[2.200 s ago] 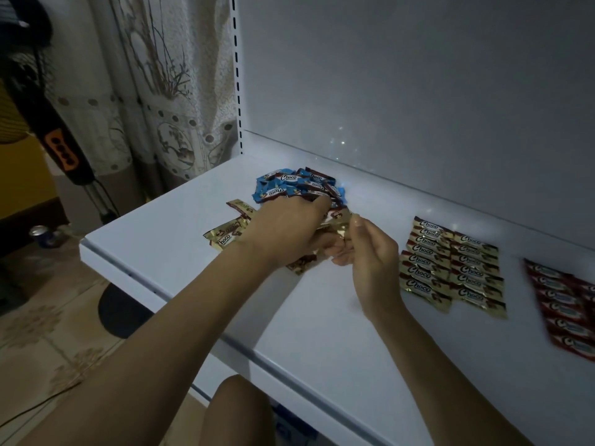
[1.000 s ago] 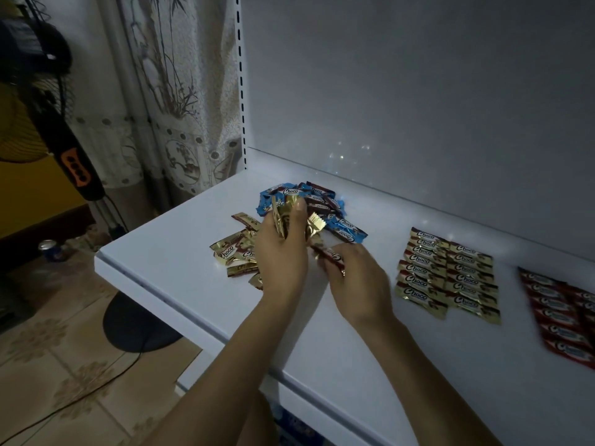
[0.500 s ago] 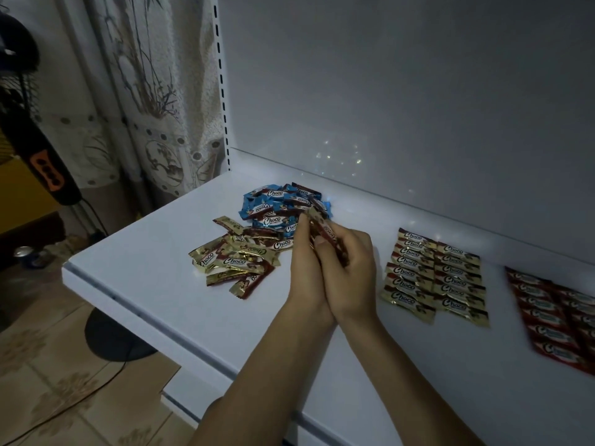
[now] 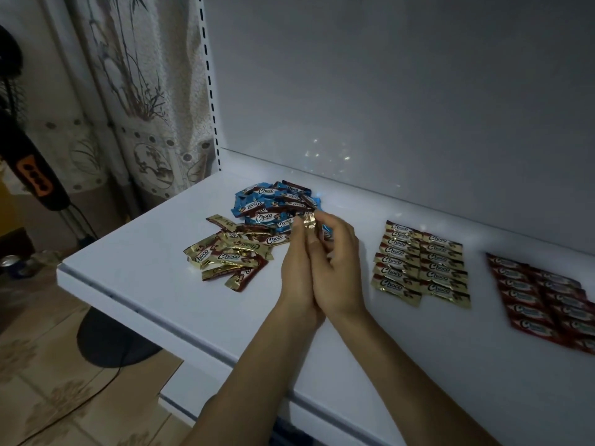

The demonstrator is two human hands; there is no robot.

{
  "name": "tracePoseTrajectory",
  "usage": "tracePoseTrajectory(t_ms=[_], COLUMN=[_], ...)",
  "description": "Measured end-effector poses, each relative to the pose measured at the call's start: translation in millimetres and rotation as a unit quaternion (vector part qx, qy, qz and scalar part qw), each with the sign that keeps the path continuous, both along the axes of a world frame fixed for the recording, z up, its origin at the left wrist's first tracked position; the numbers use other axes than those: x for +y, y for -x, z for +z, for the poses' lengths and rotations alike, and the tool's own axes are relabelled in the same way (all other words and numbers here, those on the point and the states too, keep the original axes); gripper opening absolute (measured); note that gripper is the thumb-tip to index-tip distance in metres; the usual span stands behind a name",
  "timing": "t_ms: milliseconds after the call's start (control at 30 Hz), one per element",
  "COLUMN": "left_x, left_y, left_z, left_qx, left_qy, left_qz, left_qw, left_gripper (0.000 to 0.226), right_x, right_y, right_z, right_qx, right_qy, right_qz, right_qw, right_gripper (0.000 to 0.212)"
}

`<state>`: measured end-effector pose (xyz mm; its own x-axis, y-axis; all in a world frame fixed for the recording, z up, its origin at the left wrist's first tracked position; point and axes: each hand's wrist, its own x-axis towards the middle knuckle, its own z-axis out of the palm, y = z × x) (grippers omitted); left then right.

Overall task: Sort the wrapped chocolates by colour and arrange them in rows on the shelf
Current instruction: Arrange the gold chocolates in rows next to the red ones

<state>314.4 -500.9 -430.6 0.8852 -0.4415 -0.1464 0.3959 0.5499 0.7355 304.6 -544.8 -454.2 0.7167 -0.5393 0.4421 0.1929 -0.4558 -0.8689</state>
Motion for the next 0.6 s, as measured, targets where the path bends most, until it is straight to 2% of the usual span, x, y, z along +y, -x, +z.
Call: tracePoseTrajectory(t_ms=[67, 133, 267, 400, 600], left_x=[-1, 0, 2, 4, 5], left_y=[-1, 1, 3, 11, 21], left_z=[-5, -9, -11, -12, -13], left_qx=[0.039, 0.011, -0.077, -0.138, -0.317], left_qy=[0.072, 0.055, -0.039, -0.1, -0.179], left_qz=[0.001, -0.003, -0.068, -0.065, -0.069], left_qw=[0.997, 0.998, 0.994, 0.983, 0.929], left_gripper=[0.035, 0.041, 0.033, 0.023, 0.022], right_x=[-6, -11, -27, -44, -57], right_y=[5, 10, 19, 38, 74], right_z=[5, 16, 33, 41, 35], right_qx=[0.059, 0.091, 0.12, 0.111, 0.099], right_qy=[-0.032, -0.057, -0.052, -0.11, -0.121], right_qz=[0.035, 0.034, 0.0, 0.004, -0.032], right_qw=[0.997, 0.994, 0.991, 0.988, 0.987], right_gripper=[0.038, 0.037, 0.027, 0.01, 0.004])
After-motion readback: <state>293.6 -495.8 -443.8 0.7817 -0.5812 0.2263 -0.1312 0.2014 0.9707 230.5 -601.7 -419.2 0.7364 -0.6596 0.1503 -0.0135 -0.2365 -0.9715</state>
